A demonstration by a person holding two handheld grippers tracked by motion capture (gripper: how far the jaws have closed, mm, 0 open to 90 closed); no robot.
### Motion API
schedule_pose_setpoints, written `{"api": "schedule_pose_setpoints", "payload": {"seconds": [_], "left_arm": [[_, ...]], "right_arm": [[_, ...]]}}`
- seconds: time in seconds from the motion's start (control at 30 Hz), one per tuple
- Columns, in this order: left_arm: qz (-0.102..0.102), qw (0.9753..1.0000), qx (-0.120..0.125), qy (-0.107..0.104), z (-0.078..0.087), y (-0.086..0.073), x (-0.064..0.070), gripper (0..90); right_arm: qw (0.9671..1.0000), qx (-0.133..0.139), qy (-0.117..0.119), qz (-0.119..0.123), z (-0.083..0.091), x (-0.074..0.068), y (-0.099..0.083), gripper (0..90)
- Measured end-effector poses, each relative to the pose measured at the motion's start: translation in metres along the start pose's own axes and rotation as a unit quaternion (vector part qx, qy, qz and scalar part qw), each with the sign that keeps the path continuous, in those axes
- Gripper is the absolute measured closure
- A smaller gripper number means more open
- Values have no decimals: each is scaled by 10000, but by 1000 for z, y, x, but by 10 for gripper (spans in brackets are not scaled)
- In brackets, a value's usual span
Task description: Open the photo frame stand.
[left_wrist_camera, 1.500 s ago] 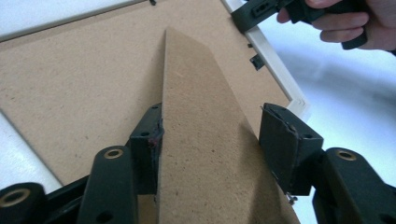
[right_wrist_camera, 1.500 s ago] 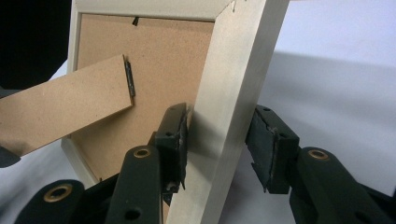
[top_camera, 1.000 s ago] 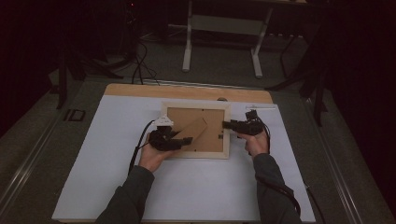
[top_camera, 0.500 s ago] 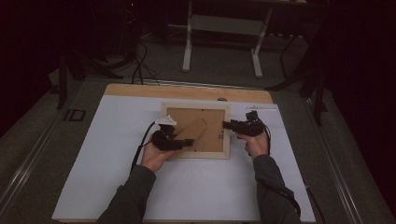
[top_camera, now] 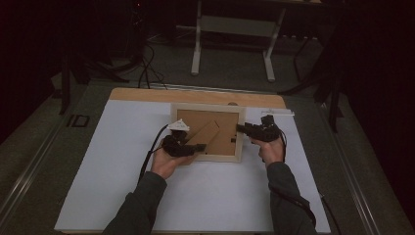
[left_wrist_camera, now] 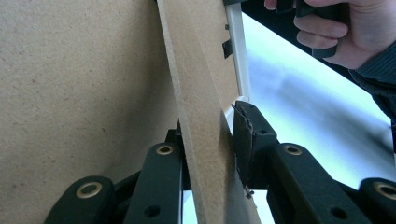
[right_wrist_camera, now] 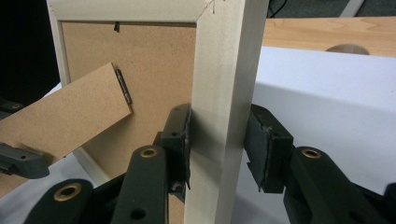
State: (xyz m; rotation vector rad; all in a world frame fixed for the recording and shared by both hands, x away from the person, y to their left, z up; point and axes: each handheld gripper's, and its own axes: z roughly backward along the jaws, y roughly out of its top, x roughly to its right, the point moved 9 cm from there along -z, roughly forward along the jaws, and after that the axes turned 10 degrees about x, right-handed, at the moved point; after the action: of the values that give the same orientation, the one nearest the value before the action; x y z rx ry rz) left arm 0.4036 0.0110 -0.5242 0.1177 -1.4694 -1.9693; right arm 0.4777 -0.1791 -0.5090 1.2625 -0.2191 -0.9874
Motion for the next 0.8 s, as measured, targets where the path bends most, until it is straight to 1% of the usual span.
{"api": "schedule_pose_setpoints", "payload": {"seconds": [0.1,0.2,0.23,0.47,0.8], "left_arm": [[-85,10000,-18,4,-1,2,0,755],[-125,9999,-24,10,-2,3,0,761],[-172,9998,-25,38,-3,5,0,764],[-200,9998,10,59,-6,7,-2,778],[-234,9997,73,98,-7,9,-3,794]], "right_arm": [[10000,43,-36,53,2,0,2,623],[9999,64,-68,88,4,-1,4,624],[9998,111,-97,142,5,-1,6,625],[9994,162,-167,249,7,-1,9,626],[9990,241,-210,300,7,-2,13,623]]}}
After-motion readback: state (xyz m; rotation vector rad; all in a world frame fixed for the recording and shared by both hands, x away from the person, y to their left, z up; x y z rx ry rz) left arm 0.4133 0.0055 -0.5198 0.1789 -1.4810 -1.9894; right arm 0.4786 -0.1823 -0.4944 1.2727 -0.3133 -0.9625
